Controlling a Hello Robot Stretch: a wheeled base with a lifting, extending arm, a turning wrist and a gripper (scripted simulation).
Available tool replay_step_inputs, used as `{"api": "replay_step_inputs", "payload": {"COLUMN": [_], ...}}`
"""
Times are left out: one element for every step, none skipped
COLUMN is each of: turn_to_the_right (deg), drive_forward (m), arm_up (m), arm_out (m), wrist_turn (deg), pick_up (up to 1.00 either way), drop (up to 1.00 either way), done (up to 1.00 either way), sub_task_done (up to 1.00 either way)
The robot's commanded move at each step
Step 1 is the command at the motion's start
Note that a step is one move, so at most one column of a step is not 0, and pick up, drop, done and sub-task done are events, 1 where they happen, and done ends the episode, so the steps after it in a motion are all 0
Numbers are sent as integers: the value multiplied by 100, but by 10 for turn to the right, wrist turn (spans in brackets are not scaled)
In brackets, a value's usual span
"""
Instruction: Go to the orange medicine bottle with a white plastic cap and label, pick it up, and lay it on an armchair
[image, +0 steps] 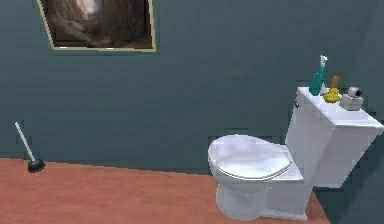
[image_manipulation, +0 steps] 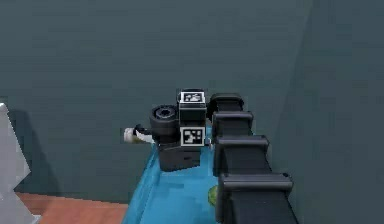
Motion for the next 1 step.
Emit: {"api": "replay_step_inputs", "payload": {"turn_to_the_right": [0], "drive_forward": [0], "arm_up": [0], "arm_out": [0], "wrist_turn": [-450], "pick_up": [0], "drop": [0], "done": [0], "sub_task_done": [0]}}
